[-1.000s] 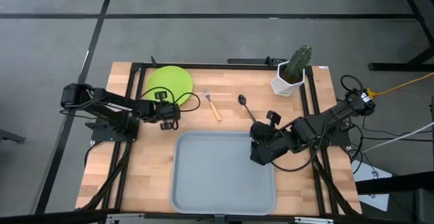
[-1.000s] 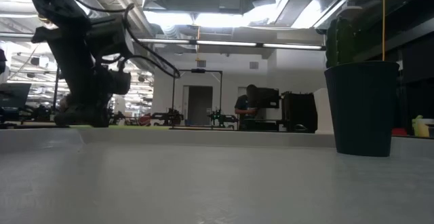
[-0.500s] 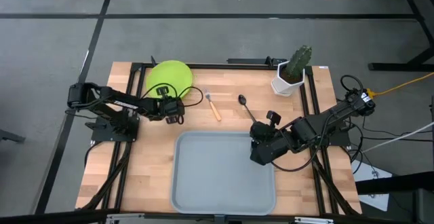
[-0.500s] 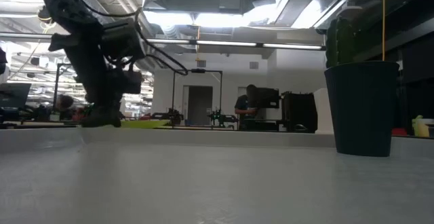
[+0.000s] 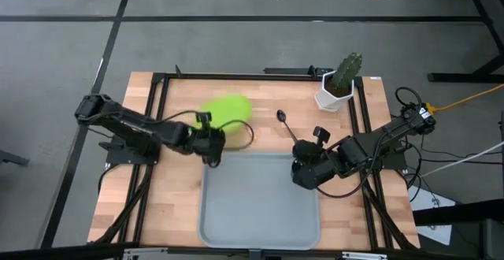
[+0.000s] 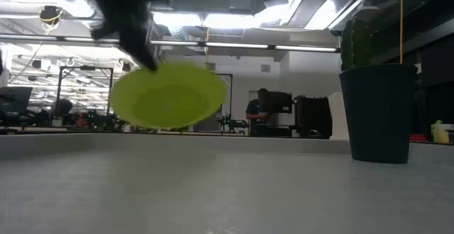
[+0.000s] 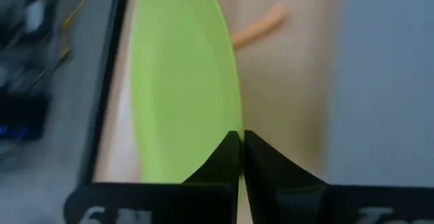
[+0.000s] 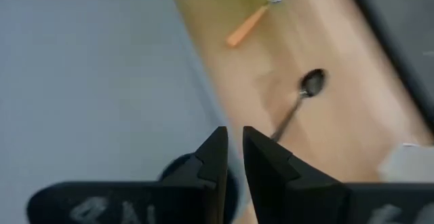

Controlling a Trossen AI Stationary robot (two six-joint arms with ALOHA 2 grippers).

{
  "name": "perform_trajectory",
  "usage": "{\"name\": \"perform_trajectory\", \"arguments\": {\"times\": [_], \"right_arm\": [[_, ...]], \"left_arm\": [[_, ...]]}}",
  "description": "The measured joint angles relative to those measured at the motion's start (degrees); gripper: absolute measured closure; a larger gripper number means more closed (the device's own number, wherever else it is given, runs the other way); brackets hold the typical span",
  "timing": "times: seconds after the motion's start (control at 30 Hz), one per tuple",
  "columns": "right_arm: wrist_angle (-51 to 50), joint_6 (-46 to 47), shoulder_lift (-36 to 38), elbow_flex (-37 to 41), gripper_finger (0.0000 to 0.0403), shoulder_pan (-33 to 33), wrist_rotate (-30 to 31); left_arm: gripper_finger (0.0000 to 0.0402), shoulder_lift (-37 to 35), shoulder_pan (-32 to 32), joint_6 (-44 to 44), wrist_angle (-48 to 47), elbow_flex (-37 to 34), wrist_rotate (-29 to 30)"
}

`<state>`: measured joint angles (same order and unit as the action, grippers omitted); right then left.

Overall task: Pick and place plate/cup/fork/spoon on tray
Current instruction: Put the green plate on the left side of the gray tray

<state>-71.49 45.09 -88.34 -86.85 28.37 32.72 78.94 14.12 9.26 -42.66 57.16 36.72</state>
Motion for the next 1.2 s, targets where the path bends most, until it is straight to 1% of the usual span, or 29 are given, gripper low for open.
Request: {"name": "perform_trajectory", "arguments": {"times": [0.13,0.27,0.33,0.43,0.6,0.83,0.93,1.0,1.07,1.2], "right_arm": [[-4.6,3.4,0.0,0.0,0.0350,0.0,6.7],[-8.5,10.3,0.0,0.0,0.0350,-0.2,14.1],[-8.4,13.0,0.0,0.0,0.0350,-0.3,15.8],[-7.1,15.2,0.0,0.0,0.0350,-0.4,16.3],[-5.3,16.0,-0.1,0.0,0.0350,-0.4,16.3],[-4.9,16.1,-0.1,0.0,0.0350,-0.4,16.3],[-4.3,16.3,-0.1,0.0,0.0350,-0.4,16.3],[-3.7,16.3,-0.1,0.0,0.0350,-0.4,16.2],[-2.9,16.3,-0.2,0.0,0.0350,-0.4,16.1],[-2.8,16.2,-1.3,0.0,0.0350,-0.4,15.2]], "left_arm": [[0.0400,0.0,8.8,4.3,0.0,4.3,-0.6],[0.0400,2.0,16.7,11.2,1.1,5.6,-2.4],[0.0401,4.0,20.1,12.9,4.0,5.6,-2.7],[0.0401,7.8,24.0,12.9,8.5,5.6,-2.4],[0.0401,14.1,27.4,14.4,14.5,5.6,-2.2],[0.0401,17.9,30.0,15.7,24.8,5.7,-2.6],[0.0401,18.9,30.3,15.7,25.7,5.7,-3.3],[0.0398,19.4,30.2,15.7,25.7,5.7,-5.3],[0.0388,19.4,30.2,16.1,25.6,5.7,-7.4],[0.0370,19.4,30.2,18.8,25.8,5.7,-8.2]]}}
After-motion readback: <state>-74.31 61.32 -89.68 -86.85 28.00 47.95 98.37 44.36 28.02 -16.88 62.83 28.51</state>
